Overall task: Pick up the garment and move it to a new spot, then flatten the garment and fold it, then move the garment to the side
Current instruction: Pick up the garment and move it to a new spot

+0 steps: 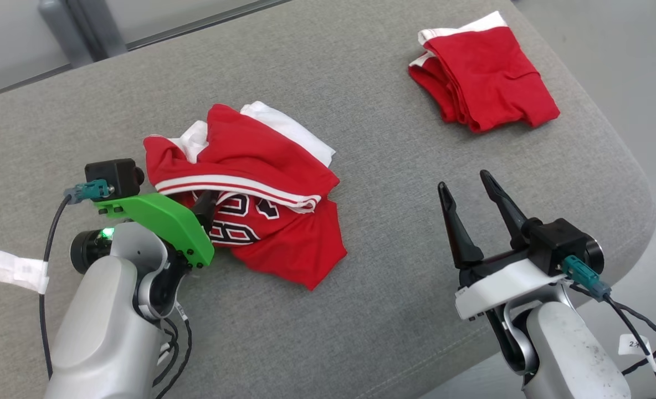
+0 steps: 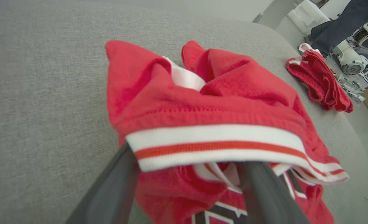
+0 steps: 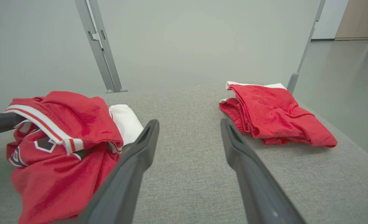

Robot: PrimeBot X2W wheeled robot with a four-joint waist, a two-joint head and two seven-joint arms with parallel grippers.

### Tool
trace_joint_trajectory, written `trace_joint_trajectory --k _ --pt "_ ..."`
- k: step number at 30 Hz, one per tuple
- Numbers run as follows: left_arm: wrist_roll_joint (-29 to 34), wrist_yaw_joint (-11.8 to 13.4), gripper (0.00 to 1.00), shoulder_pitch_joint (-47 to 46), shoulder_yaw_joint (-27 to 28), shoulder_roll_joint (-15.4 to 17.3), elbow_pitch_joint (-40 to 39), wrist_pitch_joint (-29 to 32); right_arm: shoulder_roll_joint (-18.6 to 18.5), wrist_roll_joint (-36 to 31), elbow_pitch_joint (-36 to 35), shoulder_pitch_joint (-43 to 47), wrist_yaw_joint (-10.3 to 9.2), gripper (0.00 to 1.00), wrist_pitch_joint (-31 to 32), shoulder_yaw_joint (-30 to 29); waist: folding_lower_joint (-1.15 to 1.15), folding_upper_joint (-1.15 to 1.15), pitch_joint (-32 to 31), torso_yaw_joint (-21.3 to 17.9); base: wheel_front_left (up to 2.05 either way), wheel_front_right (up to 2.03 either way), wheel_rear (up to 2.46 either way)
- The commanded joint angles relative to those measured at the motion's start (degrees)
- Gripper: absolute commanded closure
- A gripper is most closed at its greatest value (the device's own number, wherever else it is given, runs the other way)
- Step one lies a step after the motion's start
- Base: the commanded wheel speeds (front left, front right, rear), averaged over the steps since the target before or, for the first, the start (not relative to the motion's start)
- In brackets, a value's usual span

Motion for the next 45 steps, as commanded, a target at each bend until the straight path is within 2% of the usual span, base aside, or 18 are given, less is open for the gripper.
trace_joint_trajectory --k 1,10,16,20,29,34,45 --pt "0.68 -0.55 0.00 -0.90 0.13 -0.10 0.71 -2.56 -0.21 -0.41 -0.30 0.66 -0.11 0.00 0.16 -0.34 0.00 0.00 -1.51 3.10 0.00 0.00 0.00" --pt "1.40 -2.81 0.00 4.75 -0.15 -0.40 0.47 -15.43 -1.10 -0.53 -1.35 3.68 -0.11 0.00 1.18 -4.53 0.00 0.00 -5.93 11.44 0.00 0.00 0.00" --pt "1.78 -2.88 0.00 12.09 0.78 -0.60 -1.60 -25.04 -0.81 -0.97 -2.46 6.45 -0.11 0.00 1.69 -8.17 0.00 0.00 -8.80 16.13 0.00 0.00 0.00" --pt "3.18 -2.60 0.00 17.19 2.19 -0.42 -3.72 -28.84 -0.59 -0.85 -2.44 7.67 -0.11 0.00 1.26 -9.43 0.00 0.00 -9.83 17.92 0.00 0.00 0.00" --pt "11.47 -3.83 0.00 26.92 11.98 -3.58 -15.81 -29.66 -1.13 -0.78 1.49 8.84 -0.11 0.00 -0.53 -10.19 0.00 0.00 -11.26 20.00 0.00 0.00 0.00" --pt "14.38 -4.28 0.00 29.08 13.48 -4.89 -17.76 -29.67 -0.96 -0.34 4.06 9.37 -0.11 0.00 -0.98 -10.16 0.00 0.00 -12.09 19.98 0.00 0.00 0.00" --pt "14.05 -4.37 0.00 29.59 12.91 -5.52 -18.97 -29.68 -1.09 -0.47 6.18 8.53 -0.11 0.00 -1.21 -9.35 0.00 0.00 -12.51 19.78 0.00 0.00 0.00"
